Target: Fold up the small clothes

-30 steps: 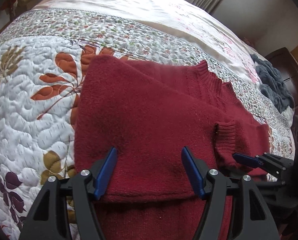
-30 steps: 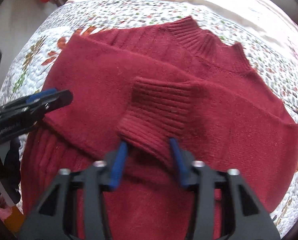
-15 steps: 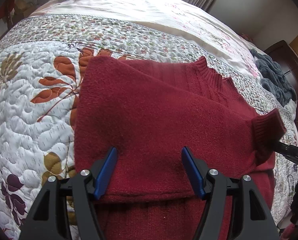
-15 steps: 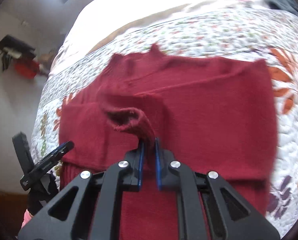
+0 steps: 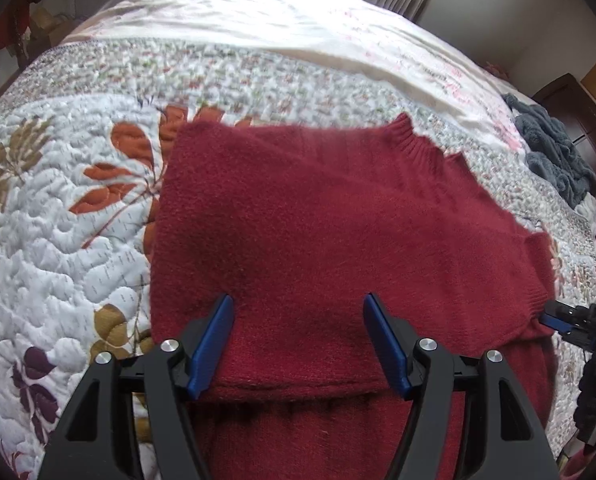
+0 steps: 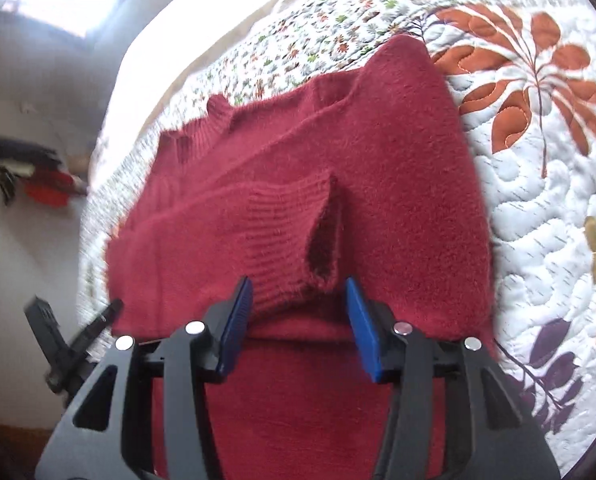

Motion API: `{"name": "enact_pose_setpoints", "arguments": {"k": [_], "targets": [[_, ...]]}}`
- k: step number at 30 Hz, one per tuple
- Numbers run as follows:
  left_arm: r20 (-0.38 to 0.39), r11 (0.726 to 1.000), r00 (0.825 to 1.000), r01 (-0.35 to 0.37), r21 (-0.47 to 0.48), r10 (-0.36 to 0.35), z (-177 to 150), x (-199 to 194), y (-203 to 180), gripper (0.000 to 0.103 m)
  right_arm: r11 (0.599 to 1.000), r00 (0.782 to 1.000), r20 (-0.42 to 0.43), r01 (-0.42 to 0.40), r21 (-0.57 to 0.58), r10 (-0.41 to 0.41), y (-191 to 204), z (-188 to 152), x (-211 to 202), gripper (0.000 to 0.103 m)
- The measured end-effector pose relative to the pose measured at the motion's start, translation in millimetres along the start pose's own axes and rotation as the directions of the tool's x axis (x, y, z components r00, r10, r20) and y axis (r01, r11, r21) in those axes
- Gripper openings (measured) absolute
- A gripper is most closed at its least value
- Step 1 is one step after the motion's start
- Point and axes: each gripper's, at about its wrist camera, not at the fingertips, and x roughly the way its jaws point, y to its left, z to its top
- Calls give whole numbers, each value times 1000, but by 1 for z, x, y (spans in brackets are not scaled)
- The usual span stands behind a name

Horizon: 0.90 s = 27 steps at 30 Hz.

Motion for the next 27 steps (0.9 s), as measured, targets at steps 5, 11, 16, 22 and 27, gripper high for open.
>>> {"name": "enact_pose_setpoints", "arguments": {"k": [5, 11, 16, 22, 27], "targets": [[3, 998, 999, 46, 49, -46, 3, -6, -24, 68, 1000, 999, -39, 15, -6, -15, 5, 12, 10, 21], [-65, 999, 998, 16, 44, -13, -4, 19, -20, 68, 991, 990, -49, 130, -16, -131, -2, 4, 21, 13], [-66, 998, 998, 5, 59, -1, -7, 18, -21, 68, 985, 985, -31, 166, -56, -168, 2, -1, 24, 14], [-49, 999, 999, 12, 52, -10, -22, -29, -17, 69, 981, 990, 55, 137, -138, -130, 16, -32, -33, 26], [-38, 996, 999, -25, 81, 28, -69, -86, 3, 72, 974, 991, 71, 126, -189, -114, 8, -88, -81, 37]]}}
